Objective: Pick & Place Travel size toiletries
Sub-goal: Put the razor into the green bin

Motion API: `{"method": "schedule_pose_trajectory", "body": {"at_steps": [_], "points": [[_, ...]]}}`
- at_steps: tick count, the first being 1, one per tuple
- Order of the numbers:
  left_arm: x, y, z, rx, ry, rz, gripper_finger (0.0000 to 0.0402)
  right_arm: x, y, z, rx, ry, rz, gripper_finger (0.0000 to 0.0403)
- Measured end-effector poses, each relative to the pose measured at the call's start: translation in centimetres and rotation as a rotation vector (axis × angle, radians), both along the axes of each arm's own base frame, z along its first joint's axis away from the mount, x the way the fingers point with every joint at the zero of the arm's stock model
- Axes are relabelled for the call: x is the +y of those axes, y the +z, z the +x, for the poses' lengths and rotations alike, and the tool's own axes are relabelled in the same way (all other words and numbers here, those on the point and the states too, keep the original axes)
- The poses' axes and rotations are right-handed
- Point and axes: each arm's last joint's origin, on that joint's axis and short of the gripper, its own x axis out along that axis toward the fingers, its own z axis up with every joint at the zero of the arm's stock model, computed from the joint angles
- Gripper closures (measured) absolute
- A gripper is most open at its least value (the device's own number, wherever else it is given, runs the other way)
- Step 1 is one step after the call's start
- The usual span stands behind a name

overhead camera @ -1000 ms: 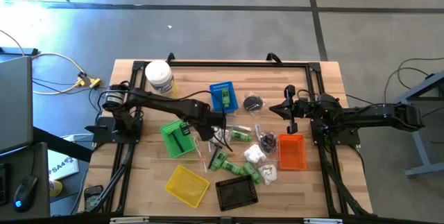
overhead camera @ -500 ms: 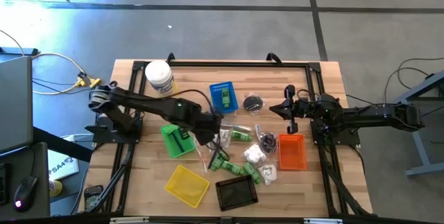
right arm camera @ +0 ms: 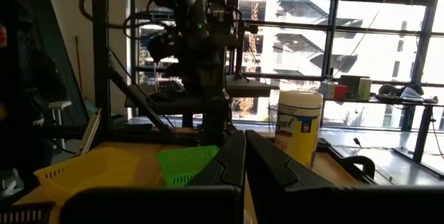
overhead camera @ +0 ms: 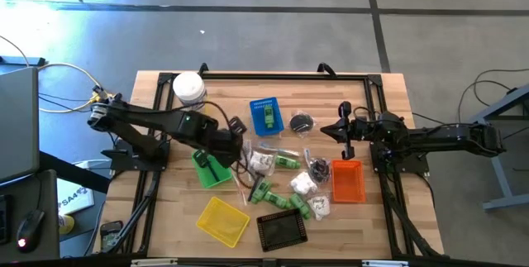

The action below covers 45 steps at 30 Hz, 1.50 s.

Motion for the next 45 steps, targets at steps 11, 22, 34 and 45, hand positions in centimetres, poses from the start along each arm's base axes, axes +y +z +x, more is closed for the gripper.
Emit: {"method": "schedule_pose_trajectory", "body": {"at_steps": [11,22,34,45], "points": [[-1.2,-6.7,-1.9,0.157,0.033,-0.028,0.0378,0.0,0.0,0.0,-0.001,-0.003,0.001,0.0399],[-1.3,-12.0,-2.9,0.228,0.035,-0.089,0.0378,0.0,0.0,0.0,-0.002,-0.005,0.001,0.0399],[-1.1,-15.1,-3.5,0.217,0.032,-0.097,0.0378,0.0,0.0,0.0,-0.001,-0.005,0.001,0.0399],[-1.0,-16.4,-4.1,0.226,0.032,-0.096,0.0377,0.0,0.0,0.0,-0.002,-0.006,0.001,0.0399]]}}
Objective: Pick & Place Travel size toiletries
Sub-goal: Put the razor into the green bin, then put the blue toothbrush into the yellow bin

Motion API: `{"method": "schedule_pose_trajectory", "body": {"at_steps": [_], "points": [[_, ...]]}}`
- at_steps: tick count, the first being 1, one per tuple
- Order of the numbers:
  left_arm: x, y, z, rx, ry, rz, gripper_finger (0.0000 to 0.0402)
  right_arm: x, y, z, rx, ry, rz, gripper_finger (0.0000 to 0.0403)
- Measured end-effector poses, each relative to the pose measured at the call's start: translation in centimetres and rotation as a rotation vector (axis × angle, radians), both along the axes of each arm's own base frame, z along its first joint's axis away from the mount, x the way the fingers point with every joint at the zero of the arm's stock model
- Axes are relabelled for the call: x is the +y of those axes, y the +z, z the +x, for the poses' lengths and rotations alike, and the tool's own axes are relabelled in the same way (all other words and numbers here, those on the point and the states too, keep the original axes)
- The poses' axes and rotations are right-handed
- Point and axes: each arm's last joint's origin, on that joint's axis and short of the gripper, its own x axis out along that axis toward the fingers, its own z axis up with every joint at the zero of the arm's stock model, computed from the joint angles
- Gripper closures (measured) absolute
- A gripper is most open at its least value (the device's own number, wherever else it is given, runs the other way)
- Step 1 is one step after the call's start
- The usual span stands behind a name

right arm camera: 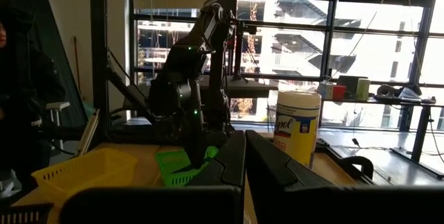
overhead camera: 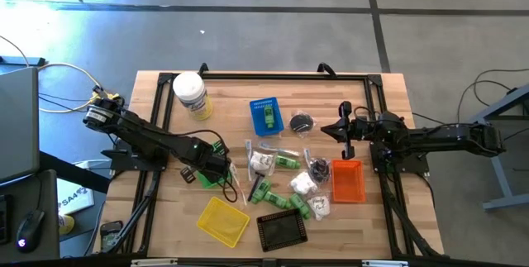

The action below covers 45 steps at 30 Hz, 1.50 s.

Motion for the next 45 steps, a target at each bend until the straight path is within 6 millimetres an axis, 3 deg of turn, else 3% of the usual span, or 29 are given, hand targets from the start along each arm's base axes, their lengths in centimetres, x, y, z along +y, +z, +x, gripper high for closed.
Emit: {"method": "schedule_pose_trajectory", "body": {"at_steps": [4,10,14,18,27,31,36,38,42,45], "points": [[0.0,-0.1,-0.1,0.002,0.018,-0.001,0.0359,0.0,0.0,0.0,0.000,0.000,0.000,0.0399],[0.0,-0.1,0.1,-0.020,0.044,-0.007,0.0287,0.0,0.0,0.0,0.000,0.000,0.000,0.0399],[0.0,1.0,0.5,-0.036,0.057,0.033,0.0249,0.0,0.0,0.0,0.000,0.000,0.000,0.0399],[0.0,4.0,1.2,-0.047,0.097,0.095,0.0233,0.0,0.0,0.0,0.000,0.000,0.000,0.0399],[-0.2,13.8,1.8,-0.197,0.351,0.027,0.0232,0.0,0.0,0.0,0.000,0.004,0.014,0.0399],[-0.1,17.0,0.4,-0.346,0.524,-0.090,0.0258,0.0,0.0,0.0,0.001,0.008,0.014,0.0399],[0.2,18.8,-2.8,-0.498,0.659,-0.202,0.0358,0.0,-0.1,0.0,0.006,0.008,0.015,0.0399],[-0.1,19.0,-4.1,-0.615,0.668,-0.250,0.0389,0.0,0.0,0.0,0.005,0.008,0.015,0.0399],[-0.5,18.6,-6.8,-0.890,0.681,-0.377,0.0391,0.0,0.0,0.0,0.005,0.008,0.015,0.0399],[-0.5,17.0,-8.3,-1.093,0.706,-0.454,0.0399,0.0,0.0,0.0,0.005,0.007,0.015,0.0399]]}}
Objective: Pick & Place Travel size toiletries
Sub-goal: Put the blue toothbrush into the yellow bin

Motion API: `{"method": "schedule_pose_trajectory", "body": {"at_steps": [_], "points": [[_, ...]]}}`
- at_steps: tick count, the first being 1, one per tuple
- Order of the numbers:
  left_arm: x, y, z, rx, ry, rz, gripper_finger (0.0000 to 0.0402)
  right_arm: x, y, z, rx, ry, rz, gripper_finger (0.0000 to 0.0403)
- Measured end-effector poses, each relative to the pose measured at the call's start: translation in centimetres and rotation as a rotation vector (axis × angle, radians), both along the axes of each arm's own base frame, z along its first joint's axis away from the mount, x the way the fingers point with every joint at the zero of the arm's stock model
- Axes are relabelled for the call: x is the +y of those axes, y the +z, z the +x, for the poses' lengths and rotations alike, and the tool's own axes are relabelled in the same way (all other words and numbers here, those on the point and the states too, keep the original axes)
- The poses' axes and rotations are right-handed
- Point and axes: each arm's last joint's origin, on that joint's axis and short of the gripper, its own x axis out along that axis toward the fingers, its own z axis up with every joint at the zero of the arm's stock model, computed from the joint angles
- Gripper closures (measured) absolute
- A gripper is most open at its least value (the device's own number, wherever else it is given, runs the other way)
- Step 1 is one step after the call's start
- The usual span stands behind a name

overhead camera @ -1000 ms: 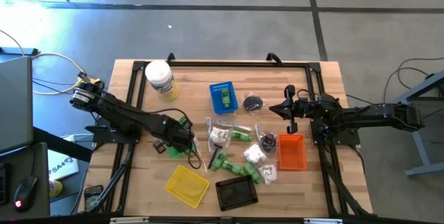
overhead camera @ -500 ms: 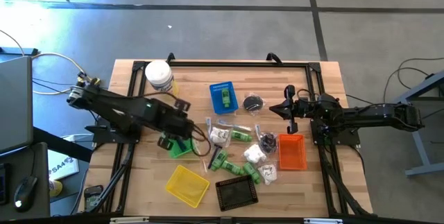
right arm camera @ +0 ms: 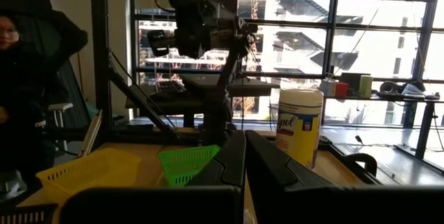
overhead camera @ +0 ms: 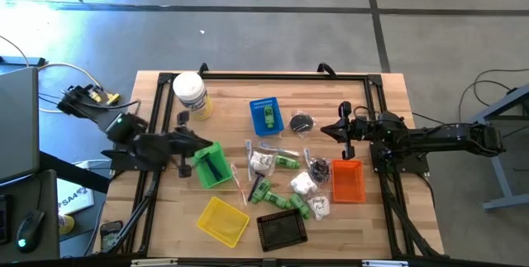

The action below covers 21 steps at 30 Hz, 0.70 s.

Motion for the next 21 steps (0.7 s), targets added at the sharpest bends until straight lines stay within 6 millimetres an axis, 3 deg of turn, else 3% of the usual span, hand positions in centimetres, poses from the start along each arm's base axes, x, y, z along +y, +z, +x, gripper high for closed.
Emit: {"method": "schedule_pose_trajectory", "body": {"at_steps": [9,18,21], "points": [[1.1,-8.0,-2.5,-0.227,0.101,-0.045,0.0401,0.0,0.0,0.0,-0.001,-0.001,0.000,0.0399],[3.9,-10.5,-4.4,-0.397,0.205,-0.061,0.0401,0.0,0.1,0.0,-0.012,-0.004,-0.002,0.0399],[4.4,-11.8,-4.8,-0.450,0.161,-0.060,0.0401,0.0,0.1,0.0,-0.010,-0.004,-0.001,0.0399]]}}
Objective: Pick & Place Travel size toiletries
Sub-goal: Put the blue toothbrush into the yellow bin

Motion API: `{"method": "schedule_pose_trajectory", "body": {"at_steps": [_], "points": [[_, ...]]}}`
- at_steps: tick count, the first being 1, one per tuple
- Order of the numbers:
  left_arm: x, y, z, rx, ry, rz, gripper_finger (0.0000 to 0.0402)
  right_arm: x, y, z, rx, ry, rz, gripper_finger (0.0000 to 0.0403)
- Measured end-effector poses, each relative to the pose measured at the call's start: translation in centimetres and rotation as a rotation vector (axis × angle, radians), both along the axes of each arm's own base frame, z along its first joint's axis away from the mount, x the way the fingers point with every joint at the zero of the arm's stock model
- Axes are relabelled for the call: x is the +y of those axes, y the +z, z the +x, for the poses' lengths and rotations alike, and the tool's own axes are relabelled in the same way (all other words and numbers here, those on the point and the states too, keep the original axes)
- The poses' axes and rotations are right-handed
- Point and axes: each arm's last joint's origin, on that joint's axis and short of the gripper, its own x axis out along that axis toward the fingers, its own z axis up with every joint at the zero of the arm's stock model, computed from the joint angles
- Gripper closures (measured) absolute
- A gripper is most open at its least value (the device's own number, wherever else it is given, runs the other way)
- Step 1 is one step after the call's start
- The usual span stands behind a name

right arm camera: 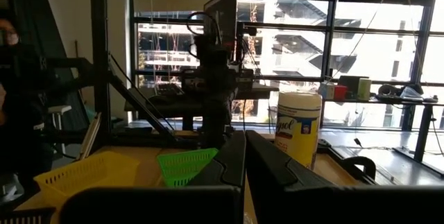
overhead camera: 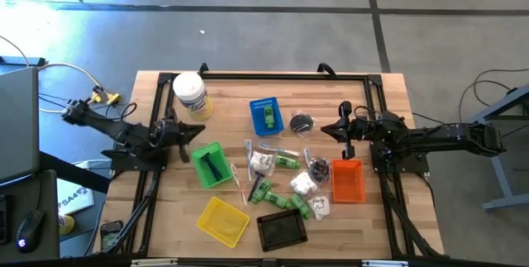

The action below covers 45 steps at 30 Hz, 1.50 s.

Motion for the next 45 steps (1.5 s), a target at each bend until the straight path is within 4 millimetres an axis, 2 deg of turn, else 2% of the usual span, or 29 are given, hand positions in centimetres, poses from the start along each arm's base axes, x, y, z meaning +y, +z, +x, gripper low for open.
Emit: {"method": "schedule_pose_trajectory", "body": {"at_steps": [4,10,17,24,30,40,45], "points": [[0.3,-1.7,-0.1,-0.048,-0.106,0.029,0.0401,0.1,-0.3,0.2,0.021,0.033,0.004,0.0399],[0.4,-2.4,-0.5,-0.027,-0.148,0.015,0.0401,0.0,-1.0,0.7,0.078,0.053,0.012,0.0399],[0.4,-3.0,-0.5,0.030,-0.146,0.029,0.0401,-0.1,-2.2,1.4,0.166,0.051,0.033,0.0399],[0.4,-3.4,-0.5,0.074,-0.146,0.038,0.0401,-0.5,-3.5,2.0,0.250,-0.016,0.146,0.0399],[0.5,-3.7,-0.4,0.104,-0.099,0.049,0.0401,-0.6,-3.4,2.8,0.272,-0.025,0.174,0.0399],[0.6,-3.6,-0.5,0.092,-0.067,0.047,0.0401,0.8,-3.7,4.2,0.354,-0.076,0.174,0.0399],[0.6,-3.6,-0.5,0.095,-0.067,0.055,0.0401,2.5,-2.7,6.4,0.469,-0.042,0.155,0.0399]]}}
